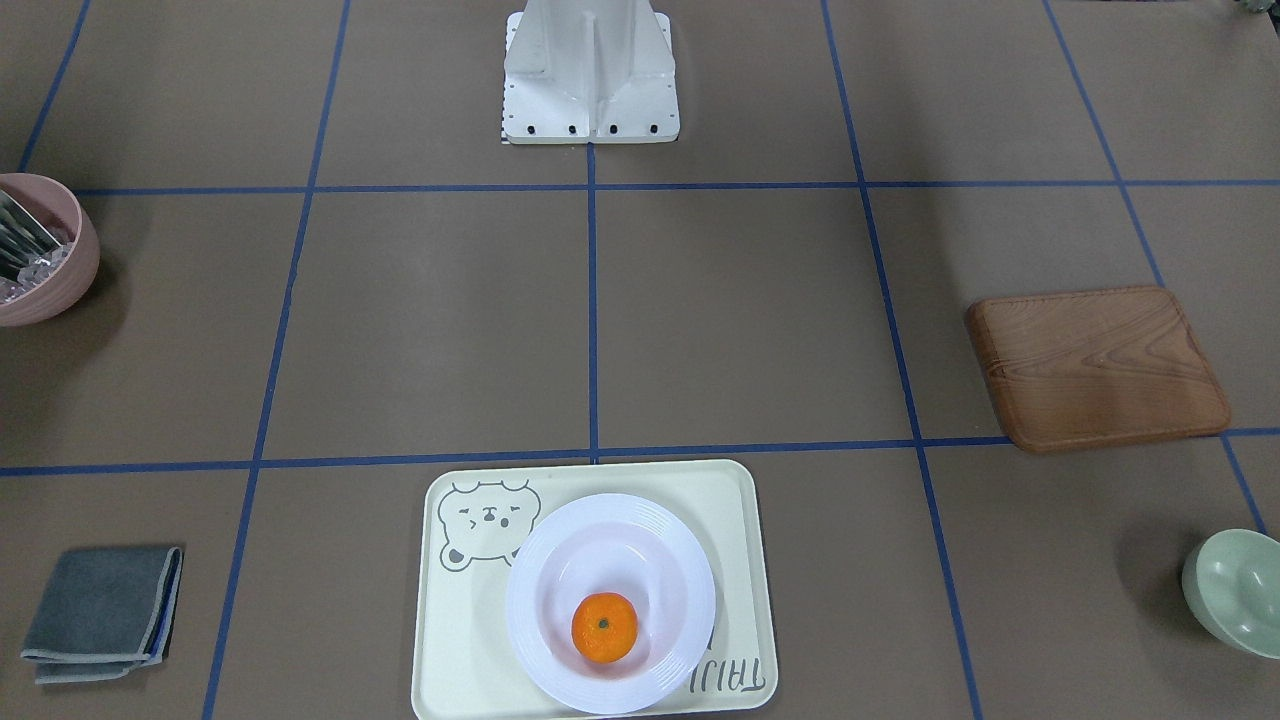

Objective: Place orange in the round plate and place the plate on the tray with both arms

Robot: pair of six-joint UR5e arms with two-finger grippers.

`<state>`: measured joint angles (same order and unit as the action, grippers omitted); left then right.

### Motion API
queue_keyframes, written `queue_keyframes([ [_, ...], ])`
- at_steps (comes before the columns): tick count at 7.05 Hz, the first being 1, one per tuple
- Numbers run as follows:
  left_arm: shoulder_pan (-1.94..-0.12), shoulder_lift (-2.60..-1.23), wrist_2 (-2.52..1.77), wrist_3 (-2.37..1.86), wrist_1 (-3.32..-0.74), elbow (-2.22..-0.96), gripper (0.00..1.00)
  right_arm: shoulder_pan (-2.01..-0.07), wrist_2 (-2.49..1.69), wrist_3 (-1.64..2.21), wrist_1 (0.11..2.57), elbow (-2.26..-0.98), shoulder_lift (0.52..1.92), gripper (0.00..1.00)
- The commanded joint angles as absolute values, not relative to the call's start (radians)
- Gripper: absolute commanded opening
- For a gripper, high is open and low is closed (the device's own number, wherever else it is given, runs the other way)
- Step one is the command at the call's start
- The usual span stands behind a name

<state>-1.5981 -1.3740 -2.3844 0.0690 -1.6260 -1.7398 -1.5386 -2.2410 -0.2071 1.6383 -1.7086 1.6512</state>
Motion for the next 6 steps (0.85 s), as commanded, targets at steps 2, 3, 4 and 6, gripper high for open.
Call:
queue_keyframes([
  [2,-1.598,-1.373,-2.384,0.069,-1.626,-1.741,0.99,-1.539,-2.243,-0.207,1.638,-1.707,1.657,1.00],
  [3,-1.600,-1.373,-2.378,0.069,-1.626,-1.743,0.99,-1.539,-2.243,-0.207,1.638,-1.707,1.658,1.00],
  [4,-1.600,-1.373,-2.353,0.068,-1.626,-1.747,0.99,-1.539,-2.244,-0.207,1.638,-1.709,1.658,1.00],
  [6,-1.603,-1.371,-2.345,0.067,-1.626,-1.753,0.99,-1.539,-2.244,-0.207,1.638,-1.709,1.658,1.00],
])
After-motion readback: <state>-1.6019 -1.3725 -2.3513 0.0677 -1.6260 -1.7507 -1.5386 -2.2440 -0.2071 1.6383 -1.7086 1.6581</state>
